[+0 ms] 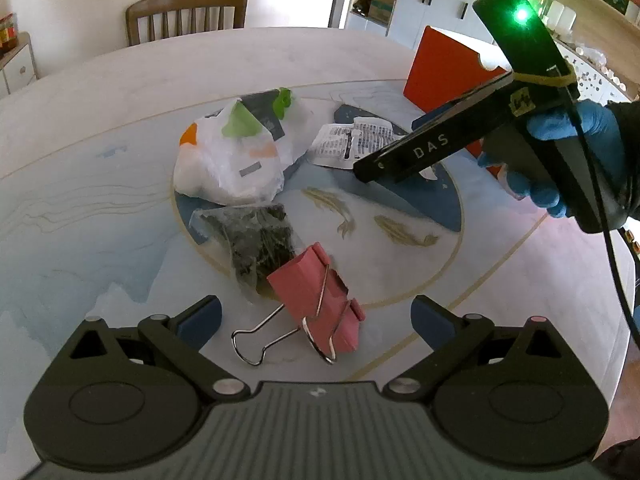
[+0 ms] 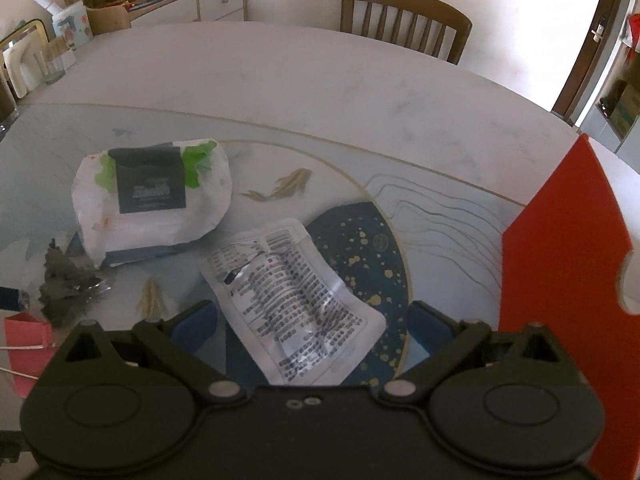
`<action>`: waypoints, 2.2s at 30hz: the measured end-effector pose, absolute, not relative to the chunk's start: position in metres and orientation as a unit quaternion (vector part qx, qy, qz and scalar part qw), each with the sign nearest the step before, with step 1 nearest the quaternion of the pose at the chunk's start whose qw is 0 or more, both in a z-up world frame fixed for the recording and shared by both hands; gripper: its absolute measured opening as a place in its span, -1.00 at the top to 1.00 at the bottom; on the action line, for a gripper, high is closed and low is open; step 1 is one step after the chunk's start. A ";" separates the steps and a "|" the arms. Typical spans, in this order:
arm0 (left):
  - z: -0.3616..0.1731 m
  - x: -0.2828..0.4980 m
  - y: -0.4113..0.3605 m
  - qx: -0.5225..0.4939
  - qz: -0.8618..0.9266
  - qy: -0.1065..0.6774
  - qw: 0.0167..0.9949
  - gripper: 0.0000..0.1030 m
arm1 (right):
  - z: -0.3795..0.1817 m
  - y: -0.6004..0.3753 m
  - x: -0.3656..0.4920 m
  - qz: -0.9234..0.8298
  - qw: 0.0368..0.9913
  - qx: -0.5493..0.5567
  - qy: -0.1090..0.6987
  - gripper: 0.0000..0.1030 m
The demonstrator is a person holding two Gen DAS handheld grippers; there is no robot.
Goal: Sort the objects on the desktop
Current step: 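Grasp the pink binder clip with the left tool while the right tool grasps the white printed packet, then lift and carry the binder clip and printed packet over the red box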
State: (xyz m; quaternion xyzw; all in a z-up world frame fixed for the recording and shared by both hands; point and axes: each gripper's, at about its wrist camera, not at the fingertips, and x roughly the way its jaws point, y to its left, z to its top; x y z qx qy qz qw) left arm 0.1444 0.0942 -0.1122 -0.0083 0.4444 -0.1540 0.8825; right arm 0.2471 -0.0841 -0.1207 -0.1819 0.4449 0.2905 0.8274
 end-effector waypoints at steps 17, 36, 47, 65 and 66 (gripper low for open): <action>-0.107 0.147 0.095 0.006 -0.135 0.439 0.888 -0.14 | -0.124 -0.086 0.251 0.302 0.830 -0.153 0.442 -0.78; -0.105 0.133 0.098 -0.030 -0.143 0.454 0.879 0.21 | -0.115 -0.096 0.222 0.281 0.838 -0.140 0.446 -0.33; -0.103 0.130 0.096 -0.027 -0.140 0.460 0.877 0.23 | -0.112 -0.116 0.189 0.265 0.836 -0.113 0.468 -0.25; -0.095 0.125 0.076 -0.030 -0.164 0.460 0.872 0.34 | -0.093 -0.164 0.144 0.227 0.844 -0.052 0.483 -0.23; -0.094 0.125 0.075 -0.031 -0.165 0.461 0.872 0.34 | -0.091 -0.166 0.142 0.226 0.845 -0.049 0.483 -0.23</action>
